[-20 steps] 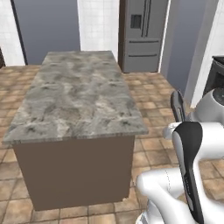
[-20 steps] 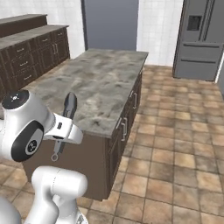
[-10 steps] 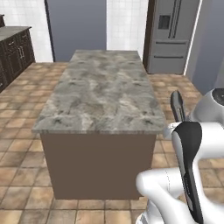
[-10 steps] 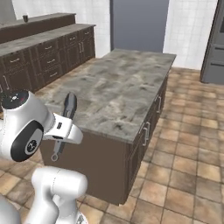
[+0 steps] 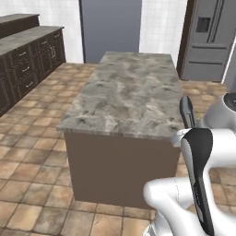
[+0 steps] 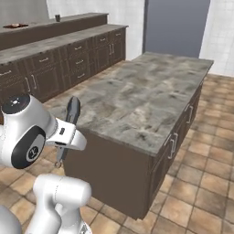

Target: Take the tongs from the drawer on the left and place them on the dining counter next to the tray containing the hot dog.

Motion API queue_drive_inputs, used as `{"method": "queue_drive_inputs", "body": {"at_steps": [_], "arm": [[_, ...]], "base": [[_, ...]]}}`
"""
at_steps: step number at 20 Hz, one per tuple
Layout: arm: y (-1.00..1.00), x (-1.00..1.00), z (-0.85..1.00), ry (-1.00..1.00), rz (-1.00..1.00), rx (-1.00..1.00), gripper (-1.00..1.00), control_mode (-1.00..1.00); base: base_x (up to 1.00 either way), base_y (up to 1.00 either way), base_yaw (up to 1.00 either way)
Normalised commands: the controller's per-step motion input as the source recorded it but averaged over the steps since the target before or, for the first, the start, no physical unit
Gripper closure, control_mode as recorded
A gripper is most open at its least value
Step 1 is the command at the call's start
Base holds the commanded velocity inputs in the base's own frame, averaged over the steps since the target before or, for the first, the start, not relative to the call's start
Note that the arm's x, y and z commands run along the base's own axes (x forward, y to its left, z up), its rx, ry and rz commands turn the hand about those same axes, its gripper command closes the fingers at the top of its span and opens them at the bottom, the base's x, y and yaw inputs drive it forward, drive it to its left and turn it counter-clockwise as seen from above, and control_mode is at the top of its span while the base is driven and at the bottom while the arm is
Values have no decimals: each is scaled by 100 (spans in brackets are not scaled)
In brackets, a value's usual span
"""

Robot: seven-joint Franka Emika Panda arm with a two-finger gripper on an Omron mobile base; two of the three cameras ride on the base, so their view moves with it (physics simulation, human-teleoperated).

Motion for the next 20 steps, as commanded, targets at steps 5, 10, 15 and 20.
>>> {"method": "queue_drive_inputs", "body": {"at_steps": [5,10,15,20], "arm": [[0,0,0,0,0,0,100,100],[0,0,0,0,0,0,100,100],[0,0,0,0,0,0,100,100],[0,0,0,0,0,0,100,100]], "base": [[-17,32,30],[-7,36,31],[0,37,35],[0,33,40]]}}
